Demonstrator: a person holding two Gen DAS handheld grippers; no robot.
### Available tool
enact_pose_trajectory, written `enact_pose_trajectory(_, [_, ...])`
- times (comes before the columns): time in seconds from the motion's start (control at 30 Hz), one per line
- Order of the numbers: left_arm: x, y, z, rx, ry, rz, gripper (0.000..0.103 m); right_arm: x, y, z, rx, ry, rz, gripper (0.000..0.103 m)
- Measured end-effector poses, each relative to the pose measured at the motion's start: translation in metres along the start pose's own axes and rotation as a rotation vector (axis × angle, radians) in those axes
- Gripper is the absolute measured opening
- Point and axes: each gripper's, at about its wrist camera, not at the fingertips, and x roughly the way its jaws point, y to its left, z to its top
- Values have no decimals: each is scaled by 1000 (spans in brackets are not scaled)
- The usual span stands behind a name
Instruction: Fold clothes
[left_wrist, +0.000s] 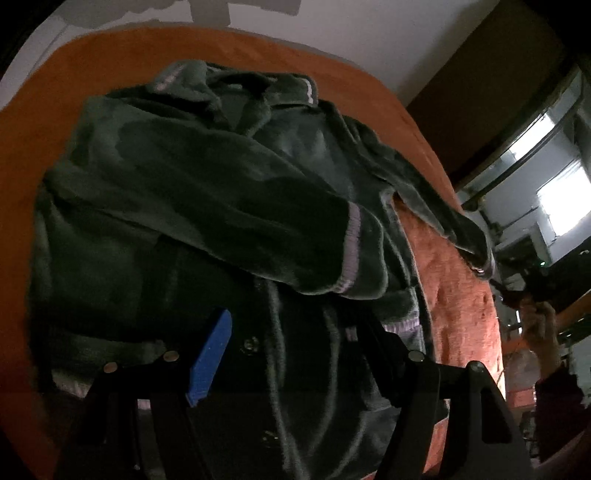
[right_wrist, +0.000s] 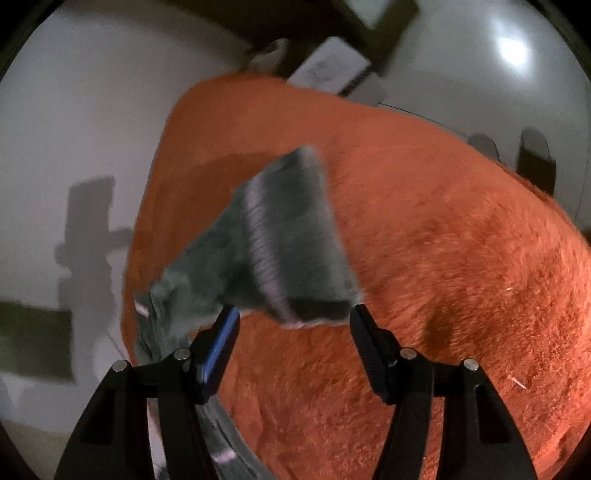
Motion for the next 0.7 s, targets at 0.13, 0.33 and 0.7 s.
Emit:
enact_pose_trajectory(0.13, [0,-1,0,-25,6,-21,71,9,3,5,-33,-47,-48,61])
enact_pose_trajectory(0.33, [-3,6,-3,-48,6,-24,71,18,38,8,-210,-126,-136,15])
enact_pose_trajectory(0.7, [-38,23,-3,-73,-60,-5,71,-1,251,-4,-733,-341,-179,15])
